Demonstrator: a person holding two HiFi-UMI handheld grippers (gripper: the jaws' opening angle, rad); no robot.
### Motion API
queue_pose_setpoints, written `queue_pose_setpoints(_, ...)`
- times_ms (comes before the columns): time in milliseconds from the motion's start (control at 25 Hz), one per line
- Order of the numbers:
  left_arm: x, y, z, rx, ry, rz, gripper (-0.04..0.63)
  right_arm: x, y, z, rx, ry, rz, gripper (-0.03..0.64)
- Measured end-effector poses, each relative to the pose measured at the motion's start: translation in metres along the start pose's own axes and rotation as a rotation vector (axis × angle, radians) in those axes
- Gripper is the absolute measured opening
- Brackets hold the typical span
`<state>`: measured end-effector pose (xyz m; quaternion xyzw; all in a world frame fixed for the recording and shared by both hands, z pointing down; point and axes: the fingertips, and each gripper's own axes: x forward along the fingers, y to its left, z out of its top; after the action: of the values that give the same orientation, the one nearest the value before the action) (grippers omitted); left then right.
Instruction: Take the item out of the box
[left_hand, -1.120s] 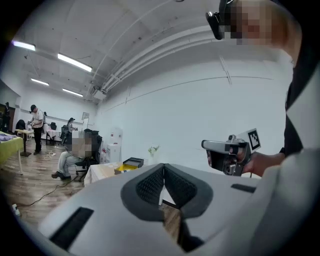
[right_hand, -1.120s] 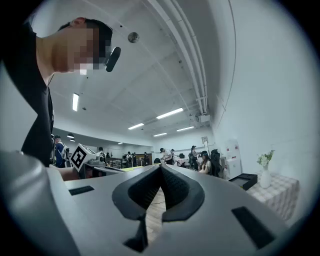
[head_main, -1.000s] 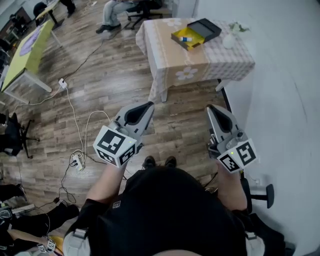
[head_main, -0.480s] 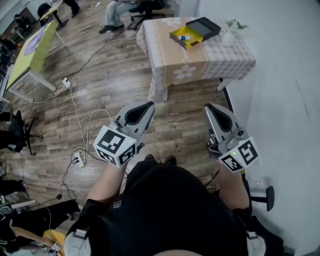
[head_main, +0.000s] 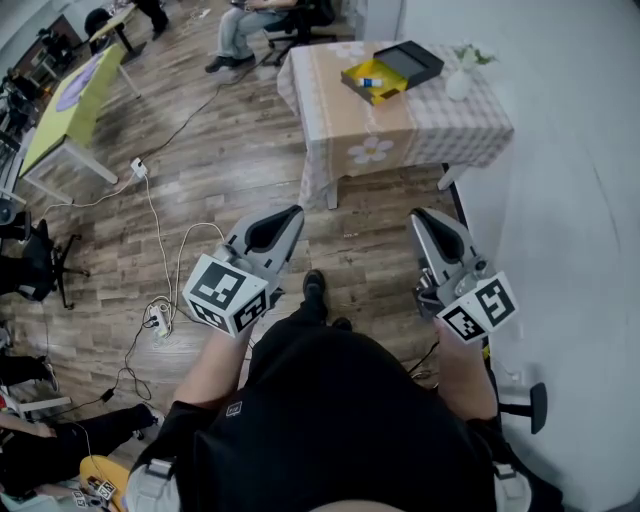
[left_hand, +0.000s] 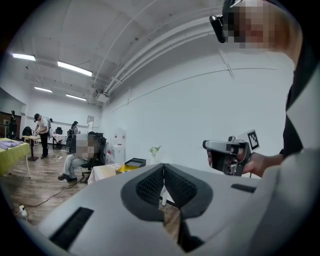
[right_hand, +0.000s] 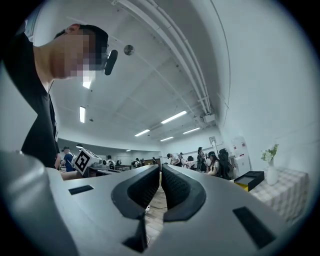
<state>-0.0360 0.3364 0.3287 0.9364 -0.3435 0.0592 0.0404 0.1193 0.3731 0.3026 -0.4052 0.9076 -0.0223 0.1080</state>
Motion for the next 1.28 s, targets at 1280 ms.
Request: queue_pose_setpoints(1280, 0.111, 0.278, 0.003, -0.079, -0.006, -0.07, 0.014, 0.277, -0.114, -0.056, 0.027, 0.141, -0.06, 0.038)
